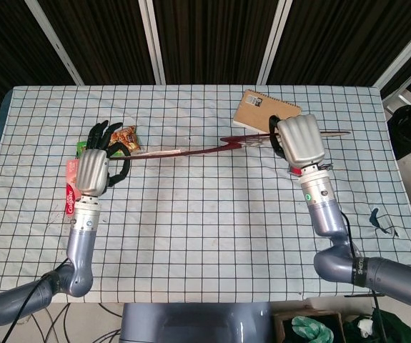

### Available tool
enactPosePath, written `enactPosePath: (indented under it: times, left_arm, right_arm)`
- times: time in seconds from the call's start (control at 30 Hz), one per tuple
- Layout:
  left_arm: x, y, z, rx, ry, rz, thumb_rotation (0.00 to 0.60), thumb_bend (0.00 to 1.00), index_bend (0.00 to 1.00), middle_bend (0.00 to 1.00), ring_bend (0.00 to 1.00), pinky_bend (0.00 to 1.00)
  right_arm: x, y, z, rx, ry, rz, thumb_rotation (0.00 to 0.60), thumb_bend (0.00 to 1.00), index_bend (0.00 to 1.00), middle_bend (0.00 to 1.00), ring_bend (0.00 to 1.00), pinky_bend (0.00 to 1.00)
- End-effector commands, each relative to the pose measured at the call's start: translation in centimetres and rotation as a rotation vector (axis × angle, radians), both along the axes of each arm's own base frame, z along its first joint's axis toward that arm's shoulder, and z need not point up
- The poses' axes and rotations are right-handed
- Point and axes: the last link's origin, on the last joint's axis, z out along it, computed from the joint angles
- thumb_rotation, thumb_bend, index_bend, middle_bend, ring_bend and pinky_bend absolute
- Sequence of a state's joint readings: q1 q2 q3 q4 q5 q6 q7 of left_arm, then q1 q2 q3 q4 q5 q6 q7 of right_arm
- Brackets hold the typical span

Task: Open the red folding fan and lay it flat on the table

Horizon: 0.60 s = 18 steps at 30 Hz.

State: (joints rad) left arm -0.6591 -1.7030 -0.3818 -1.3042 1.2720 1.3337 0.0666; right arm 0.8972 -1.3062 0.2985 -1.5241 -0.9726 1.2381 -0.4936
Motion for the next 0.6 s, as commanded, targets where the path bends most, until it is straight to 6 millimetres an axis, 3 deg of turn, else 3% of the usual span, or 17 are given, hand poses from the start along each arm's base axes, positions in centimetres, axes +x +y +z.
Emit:
enactPosePath:
  times: [0.03,0.47,0.6]
  left_arm:
    - [0.0,-0.1,-0.3,-0.005,0.006,-0.003,0.600,0.48,0.68,0.14,0.00,0.00]
    - [-0.2,-1.4,-1.5,-0.038,0.027,-0.010,0.600,0.48,0.68,0.14,0.00,0.00]
    - [-0.3,-1.8,-1.8,-0.045,0.033,-0.009,0.600,0.48,0.68,0.14,0.00,0.00]
  right_arm:
    - [-0.7,0.2,-0.1,0.002,-0.001,-0.010,0.600,0.81,0.80,0.88,0.93,0.84]
    - [-4.2,3.0,-1.1,0.032,-0.052,-0.096,0.600,0.79,0.80,0.86,0.91,0.84]
    - [-5.0,3.9,-1.6,0.055,-0.042,-0.128,0.600,0.67,0.77,0.82,0.89,0.84]
